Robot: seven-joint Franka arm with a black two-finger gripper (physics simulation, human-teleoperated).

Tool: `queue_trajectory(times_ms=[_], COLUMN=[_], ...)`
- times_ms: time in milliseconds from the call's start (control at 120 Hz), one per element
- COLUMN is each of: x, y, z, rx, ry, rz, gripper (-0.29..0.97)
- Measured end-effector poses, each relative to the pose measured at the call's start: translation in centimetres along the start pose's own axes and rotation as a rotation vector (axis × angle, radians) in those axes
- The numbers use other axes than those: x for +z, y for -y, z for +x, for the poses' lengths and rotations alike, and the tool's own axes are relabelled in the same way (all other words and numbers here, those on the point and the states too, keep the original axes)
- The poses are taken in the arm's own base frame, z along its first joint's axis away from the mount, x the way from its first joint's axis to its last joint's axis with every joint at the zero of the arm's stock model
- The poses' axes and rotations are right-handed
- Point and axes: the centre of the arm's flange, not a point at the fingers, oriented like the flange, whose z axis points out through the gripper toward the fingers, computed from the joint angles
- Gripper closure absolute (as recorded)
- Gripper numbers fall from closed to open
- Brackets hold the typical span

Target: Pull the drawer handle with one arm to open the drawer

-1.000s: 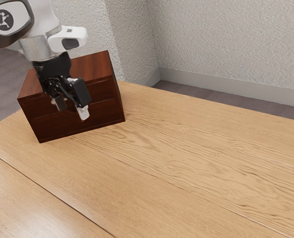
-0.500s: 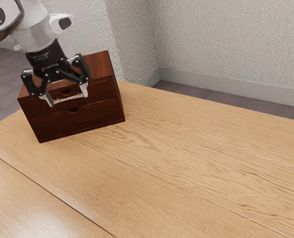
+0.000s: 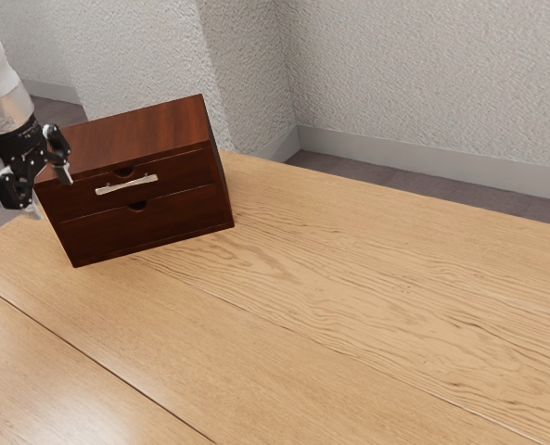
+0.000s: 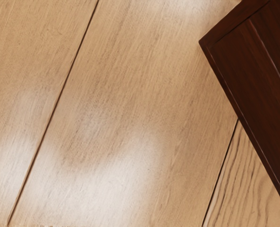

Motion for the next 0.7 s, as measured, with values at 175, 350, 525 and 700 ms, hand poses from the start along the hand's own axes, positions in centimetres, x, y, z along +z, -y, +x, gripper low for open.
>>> queue_trajectory(times_ms=[175,350,525,700], x=[0.8,2.9,4.8,5.3], y=[-1.5,-2.7,-4.4,-5.9], z=[-0.4,1.2,0.0,-1.6], rx=[-0.198,-0.383,-0.484,-0.552], ry=[-0.019,-0.043,-0.042,-0.028], rz=[-0.047,-0.068,-0.091,-0.119], gripper=[0.03,0.03,0.03,0.03])
